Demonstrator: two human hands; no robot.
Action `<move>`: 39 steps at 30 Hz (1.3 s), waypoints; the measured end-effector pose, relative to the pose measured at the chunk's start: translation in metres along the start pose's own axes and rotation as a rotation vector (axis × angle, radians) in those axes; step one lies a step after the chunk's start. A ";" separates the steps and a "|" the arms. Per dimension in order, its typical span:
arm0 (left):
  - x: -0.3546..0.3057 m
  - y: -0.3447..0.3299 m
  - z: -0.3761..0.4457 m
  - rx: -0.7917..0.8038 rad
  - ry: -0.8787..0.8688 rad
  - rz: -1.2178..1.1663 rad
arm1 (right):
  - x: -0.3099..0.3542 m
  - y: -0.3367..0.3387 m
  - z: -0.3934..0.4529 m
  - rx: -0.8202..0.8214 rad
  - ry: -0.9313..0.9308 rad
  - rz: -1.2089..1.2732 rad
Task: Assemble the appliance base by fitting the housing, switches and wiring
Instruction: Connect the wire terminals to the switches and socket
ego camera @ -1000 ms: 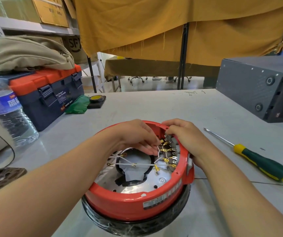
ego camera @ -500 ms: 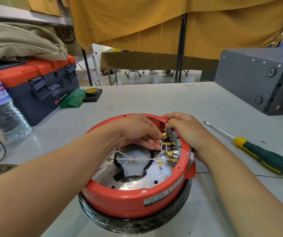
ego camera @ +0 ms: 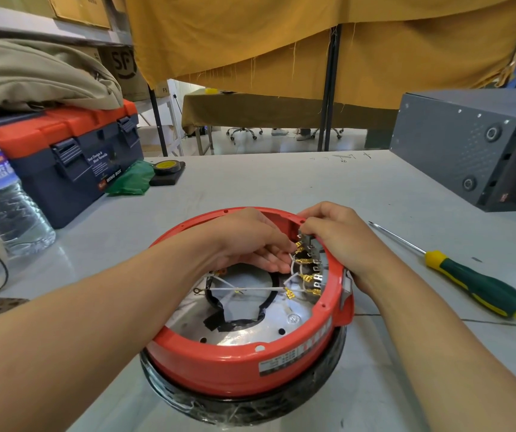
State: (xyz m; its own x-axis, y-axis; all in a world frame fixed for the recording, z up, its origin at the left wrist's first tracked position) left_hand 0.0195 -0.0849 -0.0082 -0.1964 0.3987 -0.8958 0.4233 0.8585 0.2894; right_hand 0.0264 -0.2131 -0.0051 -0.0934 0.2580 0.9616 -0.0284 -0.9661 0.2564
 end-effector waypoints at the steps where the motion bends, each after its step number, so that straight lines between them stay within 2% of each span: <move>1: -0.001 0.000 0.000 -0.004 -0.002 0.003 | 0.001 0.000 0.000 -0.003 0.005 -0.008; 13: -0.005 -0.002 0.002 -0.028 -0.053 0.004 | 0.011 0.010 -0.005 -0.097 0.087 -0.113; 24: -0.010 -0.003 0.006 -0.053 -0.127 0.053 | 0.011 0.009 -0.006 -0.076 0.068 -0.083; 34: -0.011 -0.002 0.001 -0.032 -0.126 0.081 | 0.009 0.006 -0.006 -0.031 0.044 -0.054; 39: -0.021 0.004 -0.007 -0.065 -0.161 0.192 | 0.010 0.006 -0.007 -0.041 0.039 -0.059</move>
State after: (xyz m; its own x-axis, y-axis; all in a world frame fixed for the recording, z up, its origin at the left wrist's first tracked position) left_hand 0.0191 -0.0870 0.0141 0.0277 0.5049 -0.8628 0.3802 0.7929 0.4762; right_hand 0.0183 -0.2163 0.0052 -0.1293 0.3148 0.9403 -0.0759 -0.9486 0.3071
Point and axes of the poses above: each hand's wrist, its own z-axis towards the middle knuckle, its own y-axis out of the back of the hand, x = y × z, the point moved 8 cm from there along z, towards the middle knuckle, and after that the axes turned 1 degree about -x, right-handed, at the moved point
